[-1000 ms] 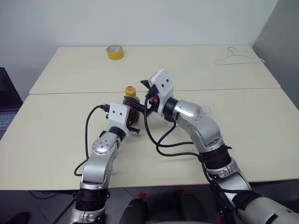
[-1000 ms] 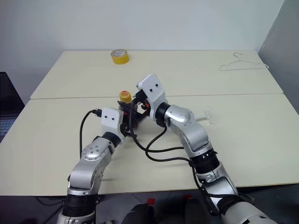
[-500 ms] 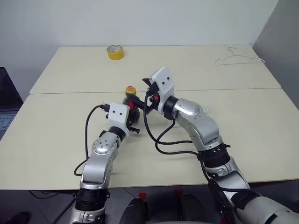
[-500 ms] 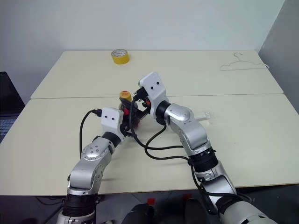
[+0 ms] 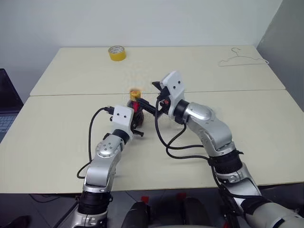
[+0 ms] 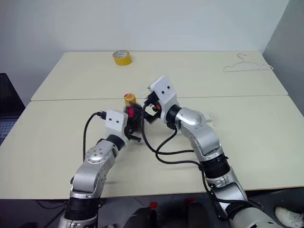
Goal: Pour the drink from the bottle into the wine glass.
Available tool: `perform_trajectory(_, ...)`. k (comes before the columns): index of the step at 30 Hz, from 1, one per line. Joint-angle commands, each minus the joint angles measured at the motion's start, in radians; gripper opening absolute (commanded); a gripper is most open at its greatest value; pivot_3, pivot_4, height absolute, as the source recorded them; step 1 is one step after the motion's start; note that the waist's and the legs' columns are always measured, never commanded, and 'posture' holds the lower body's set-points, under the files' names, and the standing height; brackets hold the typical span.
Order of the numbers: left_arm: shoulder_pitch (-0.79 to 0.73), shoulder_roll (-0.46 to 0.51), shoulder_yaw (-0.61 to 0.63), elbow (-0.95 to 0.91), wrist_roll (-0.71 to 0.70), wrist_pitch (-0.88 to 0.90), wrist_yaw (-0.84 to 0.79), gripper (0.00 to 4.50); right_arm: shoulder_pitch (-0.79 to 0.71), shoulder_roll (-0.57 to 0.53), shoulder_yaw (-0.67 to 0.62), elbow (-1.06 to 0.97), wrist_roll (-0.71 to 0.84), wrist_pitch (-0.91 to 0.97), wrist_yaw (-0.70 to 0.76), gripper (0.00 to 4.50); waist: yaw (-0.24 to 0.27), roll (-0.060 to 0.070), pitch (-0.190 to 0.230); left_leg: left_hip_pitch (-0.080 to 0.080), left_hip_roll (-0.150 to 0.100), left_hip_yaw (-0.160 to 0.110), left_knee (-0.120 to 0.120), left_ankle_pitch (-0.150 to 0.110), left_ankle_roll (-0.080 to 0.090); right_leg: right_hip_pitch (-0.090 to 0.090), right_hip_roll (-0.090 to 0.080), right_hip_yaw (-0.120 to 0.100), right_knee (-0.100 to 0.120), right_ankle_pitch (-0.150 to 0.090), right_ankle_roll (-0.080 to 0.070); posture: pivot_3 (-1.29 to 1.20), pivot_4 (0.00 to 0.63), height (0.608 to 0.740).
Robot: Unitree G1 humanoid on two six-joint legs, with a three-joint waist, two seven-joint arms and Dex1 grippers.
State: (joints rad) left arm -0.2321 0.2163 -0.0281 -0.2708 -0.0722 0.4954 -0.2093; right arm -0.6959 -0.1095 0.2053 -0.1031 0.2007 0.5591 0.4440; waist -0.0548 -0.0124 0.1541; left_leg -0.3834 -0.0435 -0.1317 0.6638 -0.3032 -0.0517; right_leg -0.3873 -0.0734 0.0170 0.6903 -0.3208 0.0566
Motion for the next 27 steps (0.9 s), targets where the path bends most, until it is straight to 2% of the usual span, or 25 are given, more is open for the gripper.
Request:
perform_trajectory(1,-0.02,0.006,0.02,-0.044,-0.005,-0.028,-0.002,0.63,0.001,-0.026,-0.058,-0.041,0.009,0.014,-0.017,4.5,0.002,0.0,0.0,0.0,0.0,0.0,0.0,0.0,0.0,0.0,0.0,0.0,0.0,0.0,0.0,0.0,0.15,0.74)
perform_trajectory(5,-0.02,0.006,0.021,-0.043,-0.005,-0.028,-0.005,0.63,0.015,-0.063,-0.078,-0.044,0.003,0.017,-0.017,4.5,-0.001,0.0,0.0,0.0,0.0,0.0,0.0,0.0,0.0,0.0,0.0,0.0,0.0,0.0,0.0,0.0,0.15,0.74)
perform_trajectory(9,-0.021,0.005,0.02,-0.042,-0.004,-0.028,-0.006,0.63,0.025,-0.083,-0.054,-0.109,0.055,0.049,0.053,4.5,-0.002,0.0,0.0,0.0,0.0,0.001,0.0,0.0,0.0,0.0,0.0,0.0,0.0,0.0,0.0,0.0,0.15,0.74)
perform_trajectory(18,-0.024,0.006,0.019,-0.041,-0.005,-0.026,-0.009,0.63,-0.026,0.001,0.007,-0.144,0.061,0.078,0.028,4.5,-0.002,0.0,0.0,0.0,0.0,0.0,0.0,0.0,0.0,0.0,0.0,0.0,0.0,0.0,0.0,0.0,0.15,0.74)
perform_trajectory(27,-0.027,0.002,0.014,-0.041,-0.003,-0.024,-0.007,0.63,-0.092,0.075,0.056,-0.023,0.002,-0.003,0.01,4.5,-0.002,0.0,0.0,0.0,0.0,0.0,0.0,0.0,0.0,0.0,0.0,0.0,0.0,0.0,0.0,0.0,0.15,0.74)
